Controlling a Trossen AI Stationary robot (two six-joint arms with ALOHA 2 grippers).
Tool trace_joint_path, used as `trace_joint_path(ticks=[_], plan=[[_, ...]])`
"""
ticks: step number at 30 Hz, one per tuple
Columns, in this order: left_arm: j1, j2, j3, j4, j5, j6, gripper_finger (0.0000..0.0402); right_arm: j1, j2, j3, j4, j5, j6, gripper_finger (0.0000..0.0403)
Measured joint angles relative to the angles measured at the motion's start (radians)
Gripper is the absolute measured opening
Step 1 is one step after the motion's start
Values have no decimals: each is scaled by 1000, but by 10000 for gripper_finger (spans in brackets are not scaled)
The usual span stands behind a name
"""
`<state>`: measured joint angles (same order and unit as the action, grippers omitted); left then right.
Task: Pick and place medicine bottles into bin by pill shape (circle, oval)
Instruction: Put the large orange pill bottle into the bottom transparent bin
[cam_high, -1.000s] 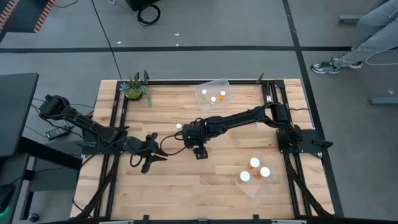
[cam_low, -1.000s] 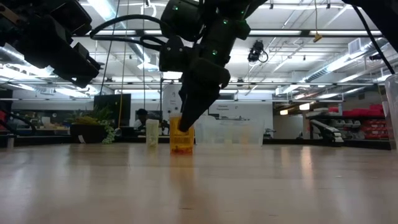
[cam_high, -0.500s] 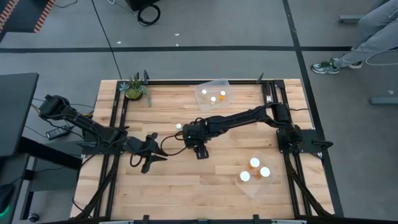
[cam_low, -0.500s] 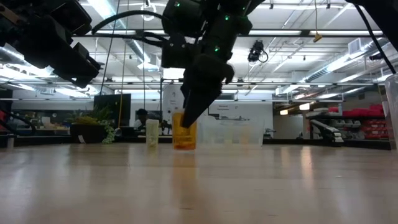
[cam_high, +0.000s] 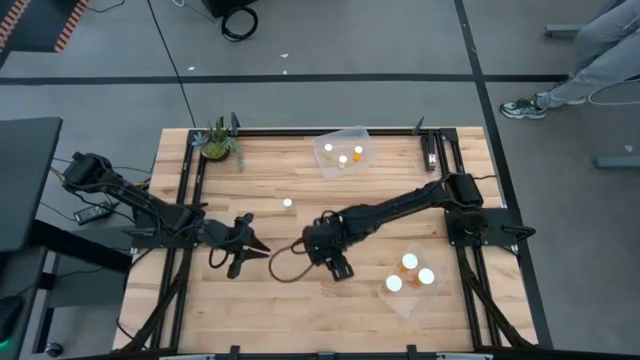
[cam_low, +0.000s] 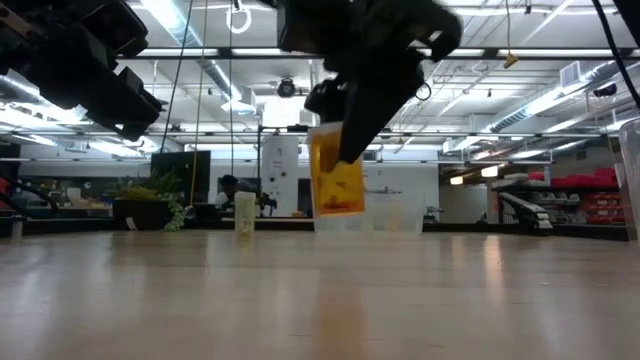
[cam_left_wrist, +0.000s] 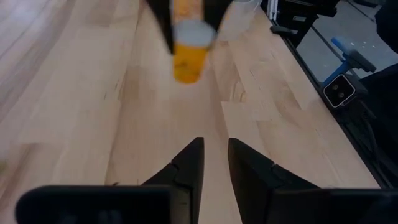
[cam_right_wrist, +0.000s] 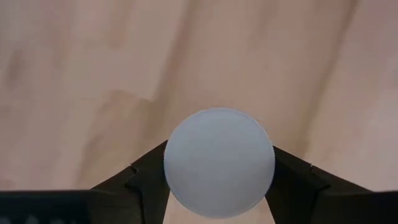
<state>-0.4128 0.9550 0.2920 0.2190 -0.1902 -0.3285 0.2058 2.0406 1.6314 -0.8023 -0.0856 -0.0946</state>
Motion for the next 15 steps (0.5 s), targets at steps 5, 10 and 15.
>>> trace_joint_path(ticks=[5,10,15], plan=[[0,0,0,-4,0,1,87,72,-29,0,-31,3,27,225],[0,0,0,-2,0,0,81,138,-71,0,-92,13,68,223],[0,0,0,-1,0,0,79,201,-128,-13,-138,36,105,224]])
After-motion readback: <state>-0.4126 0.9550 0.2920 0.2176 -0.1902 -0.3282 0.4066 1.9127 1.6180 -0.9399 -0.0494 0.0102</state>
